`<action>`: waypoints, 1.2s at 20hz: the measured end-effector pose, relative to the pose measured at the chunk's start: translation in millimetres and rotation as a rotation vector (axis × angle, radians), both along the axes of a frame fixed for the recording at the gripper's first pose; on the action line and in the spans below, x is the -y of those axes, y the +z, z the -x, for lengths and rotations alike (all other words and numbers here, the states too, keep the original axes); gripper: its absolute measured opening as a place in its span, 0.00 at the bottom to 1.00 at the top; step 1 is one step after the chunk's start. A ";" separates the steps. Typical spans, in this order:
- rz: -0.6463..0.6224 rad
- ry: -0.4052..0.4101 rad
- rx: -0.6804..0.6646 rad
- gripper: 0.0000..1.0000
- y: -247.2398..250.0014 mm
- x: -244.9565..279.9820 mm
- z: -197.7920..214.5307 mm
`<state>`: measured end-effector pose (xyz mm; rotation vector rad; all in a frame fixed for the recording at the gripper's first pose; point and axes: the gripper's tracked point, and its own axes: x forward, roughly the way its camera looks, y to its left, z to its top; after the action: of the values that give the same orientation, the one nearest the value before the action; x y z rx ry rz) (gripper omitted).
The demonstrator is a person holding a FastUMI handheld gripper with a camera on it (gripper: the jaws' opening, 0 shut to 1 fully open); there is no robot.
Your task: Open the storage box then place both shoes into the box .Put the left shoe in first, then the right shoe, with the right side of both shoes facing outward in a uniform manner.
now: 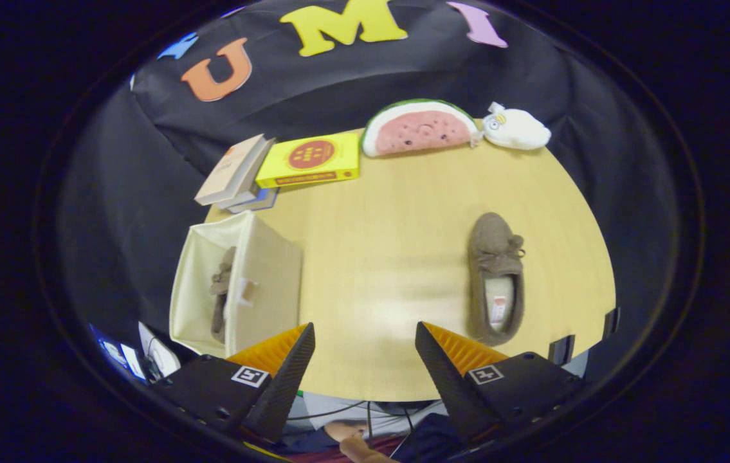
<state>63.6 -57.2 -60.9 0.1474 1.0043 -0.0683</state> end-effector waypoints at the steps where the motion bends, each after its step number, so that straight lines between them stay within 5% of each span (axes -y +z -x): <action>1: 0.015 -0.033 -0.015 0.96 -9.4 26.6 -1.2; 5: 0.074 -0.165 -0.096 0.96 -47.4 120.0 -8.6; 13: 0.202 -0.257 -0.174 0.89 -93.3 201.0 -29.8; 14: 0.178 -0.240 -0.185 0.84 -98.6 197.6 -32.4; 20: 0.182 -0.138 -0.190 0.08 -108.9 176.4 -39.8; 24: 0.134 -0.179 -0.168 0.00 -104.3 171.7 -35.9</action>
<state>99.6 -228.9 -165.2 0.1097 1.1490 -0.3152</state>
